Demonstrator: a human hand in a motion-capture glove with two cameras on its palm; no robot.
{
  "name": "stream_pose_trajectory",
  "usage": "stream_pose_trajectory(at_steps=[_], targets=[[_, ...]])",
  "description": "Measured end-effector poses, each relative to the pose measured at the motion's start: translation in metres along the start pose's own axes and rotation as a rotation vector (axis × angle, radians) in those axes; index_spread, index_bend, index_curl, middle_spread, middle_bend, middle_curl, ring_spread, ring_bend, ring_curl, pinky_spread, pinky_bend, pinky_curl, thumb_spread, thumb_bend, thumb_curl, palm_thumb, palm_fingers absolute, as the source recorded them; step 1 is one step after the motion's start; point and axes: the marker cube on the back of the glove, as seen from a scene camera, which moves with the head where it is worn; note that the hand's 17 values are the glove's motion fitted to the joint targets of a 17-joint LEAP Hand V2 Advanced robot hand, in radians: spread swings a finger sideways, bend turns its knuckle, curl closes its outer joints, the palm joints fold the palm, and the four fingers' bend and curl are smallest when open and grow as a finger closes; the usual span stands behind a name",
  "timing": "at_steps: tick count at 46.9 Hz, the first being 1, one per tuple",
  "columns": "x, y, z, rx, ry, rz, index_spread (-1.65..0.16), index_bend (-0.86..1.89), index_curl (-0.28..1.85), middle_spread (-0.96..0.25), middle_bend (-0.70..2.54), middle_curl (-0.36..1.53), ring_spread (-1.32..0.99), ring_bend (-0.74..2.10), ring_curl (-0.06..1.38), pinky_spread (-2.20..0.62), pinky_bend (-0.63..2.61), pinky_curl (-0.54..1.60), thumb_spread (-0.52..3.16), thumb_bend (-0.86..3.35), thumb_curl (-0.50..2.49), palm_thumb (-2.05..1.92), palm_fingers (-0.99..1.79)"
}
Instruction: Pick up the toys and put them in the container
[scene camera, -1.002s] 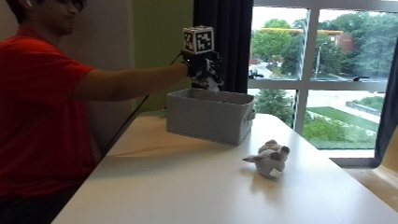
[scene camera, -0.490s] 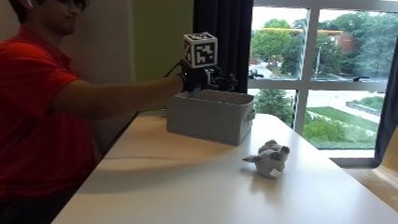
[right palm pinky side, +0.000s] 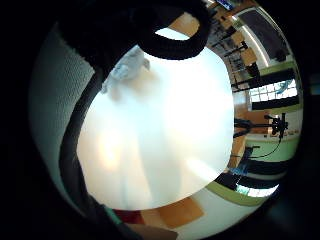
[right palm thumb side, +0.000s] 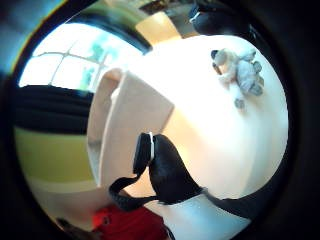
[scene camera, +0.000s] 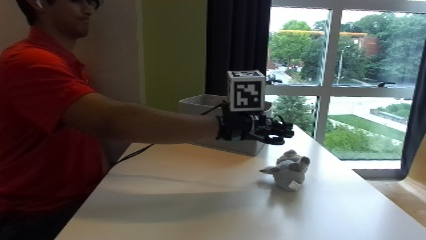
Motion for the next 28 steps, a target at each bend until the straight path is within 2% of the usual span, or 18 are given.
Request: stream_pose_trajectory(at_steps=[10,14,18,24,28], targets=[[0.017,-0.049,0.038,-0.037,0.016,0.102,-0.43,0.26,0.54,-0.11,0.15,0.33,-0.06,0.22,0.26,0.1,0.7,0.29,1.11,-0.05,0.31,-0.05,-0.03],[0.032,-0.069,0.051,-0.064,0.117,0.161,-0.43,0.27,0.53,-0.11,0.16,0.32,-0.06,0.21,0.26,0.1,0.69,0.29,1.11,-0.05,0.3,-0.04,-0.03],[0.028,-0.084,0.06,-0.089,0.034,0.122,-0.43,0.27,0.53,-0.11,0.16,0.32,-0.07,0.21,0.26,0.1,0.68,0.29,1.11,-0.04,0.3,-0.04,-0.02],[0.032,-0.095,0.074,-0.127,0.043,0.139,-0.44,0.28,0.52,-0.11,0.16,0.31,-0.07,0.2,0.27,0.1,0.69,0.3,1.11,-0.04,0.3,-0.03,0.0],[0.036,-0.099,0.083,-0.151,0.041,0.147,-0.44,0.25,0.5,-0.1,0.14,0.3,-0.07,0.18,0.26,0.1,0.82,0.33,1.11,-0.03,0.3,-0.01,0.03]])
